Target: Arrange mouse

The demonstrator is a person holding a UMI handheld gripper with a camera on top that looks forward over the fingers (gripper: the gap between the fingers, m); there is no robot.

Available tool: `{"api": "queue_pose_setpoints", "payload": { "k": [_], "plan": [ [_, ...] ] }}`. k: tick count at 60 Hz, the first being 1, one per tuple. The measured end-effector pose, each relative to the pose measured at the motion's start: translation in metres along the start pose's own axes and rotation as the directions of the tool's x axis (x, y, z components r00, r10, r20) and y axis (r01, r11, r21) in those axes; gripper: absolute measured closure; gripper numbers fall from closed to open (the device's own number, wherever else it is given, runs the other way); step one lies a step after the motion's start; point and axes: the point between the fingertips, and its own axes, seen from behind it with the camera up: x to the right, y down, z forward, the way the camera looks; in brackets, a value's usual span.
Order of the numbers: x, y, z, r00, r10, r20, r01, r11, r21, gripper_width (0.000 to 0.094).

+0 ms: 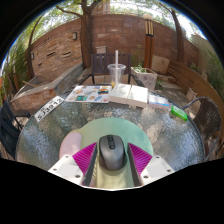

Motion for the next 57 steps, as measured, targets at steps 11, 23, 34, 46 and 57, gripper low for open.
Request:
{"api": "queue_pose_setpoints", "payload": {
  "k": [11,23,34,46,57],
  "plan": [
    [-0.010,-0.027,-0.066,1.000,-0.005,0.008,0.005,0.999,0.041,0.0072],
    [-0.027,-0.040,-0.173,1.000,-0.021,-0.016,0.023,0.995,0.097,0.0080],
    [-0.041,-0.025,-0.258,0.998,-0.035,-0.060,0.043,0.990,0.135,0.0076],
    [-0.052,-0.002,-0.314,0.996,-0.051,-0.078,0.063,0.987,0.151,0.0077],
    [-0.060,0.007,-0.330,0.995,-0.060,-0.080,0.072,0.986,0.153,0.0080]
  ]
}}
